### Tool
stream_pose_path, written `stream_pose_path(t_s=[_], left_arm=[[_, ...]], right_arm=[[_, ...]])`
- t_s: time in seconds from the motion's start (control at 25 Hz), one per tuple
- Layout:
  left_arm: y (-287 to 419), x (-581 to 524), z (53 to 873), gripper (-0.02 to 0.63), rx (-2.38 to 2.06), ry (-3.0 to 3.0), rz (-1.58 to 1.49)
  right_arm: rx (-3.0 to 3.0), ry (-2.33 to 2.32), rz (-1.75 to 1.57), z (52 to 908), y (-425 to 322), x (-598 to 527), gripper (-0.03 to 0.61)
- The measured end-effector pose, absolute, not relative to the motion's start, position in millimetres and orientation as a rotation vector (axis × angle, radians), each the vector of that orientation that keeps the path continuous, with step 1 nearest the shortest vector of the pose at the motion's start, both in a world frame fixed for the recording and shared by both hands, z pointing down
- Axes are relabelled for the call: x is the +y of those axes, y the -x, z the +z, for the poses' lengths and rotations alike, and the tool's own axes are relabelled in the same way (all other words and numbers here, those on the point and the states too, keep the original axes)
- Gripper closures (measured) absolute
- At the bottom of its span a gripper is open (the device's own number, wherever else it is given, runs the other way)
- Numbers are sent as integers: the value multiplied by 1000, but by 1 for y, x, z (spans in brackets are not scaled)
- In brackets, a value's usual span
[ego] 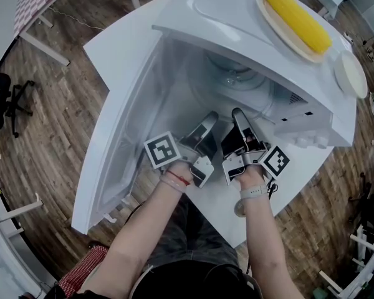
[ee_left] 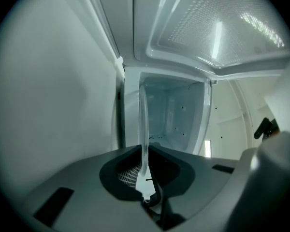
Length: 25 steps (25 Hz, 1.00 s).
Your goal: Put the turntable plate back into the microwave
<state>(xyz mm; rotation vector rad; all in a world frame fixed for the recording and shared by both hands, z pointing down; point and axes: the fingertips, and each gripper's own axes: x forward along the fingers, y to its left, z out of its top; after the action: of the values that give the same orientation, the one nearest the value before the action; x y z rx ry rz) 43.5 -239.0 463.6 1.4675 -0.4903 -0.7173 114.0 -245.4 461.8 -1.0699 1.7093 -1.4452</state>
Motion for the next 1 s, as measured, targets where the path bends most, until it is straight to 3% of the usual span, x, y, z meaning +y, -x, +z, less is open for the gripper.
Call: stream_pose_path(t_s=[0.56, 0.76, 1.0], left_arm=[[-38, -255, 464, 568, -523, -1428, -773], [-41, -260, 464, 568, -525, -1434, -764], [-46, -260, 462, 568, -530, -1503, -719]], right_arm=[[2044, 1121, -1524, 460, -79, -222, 476], [2165, 1252, -1510, 469, -78, -222, 549], [2419, 1501, -1385, 478, -81, -229, 557]])
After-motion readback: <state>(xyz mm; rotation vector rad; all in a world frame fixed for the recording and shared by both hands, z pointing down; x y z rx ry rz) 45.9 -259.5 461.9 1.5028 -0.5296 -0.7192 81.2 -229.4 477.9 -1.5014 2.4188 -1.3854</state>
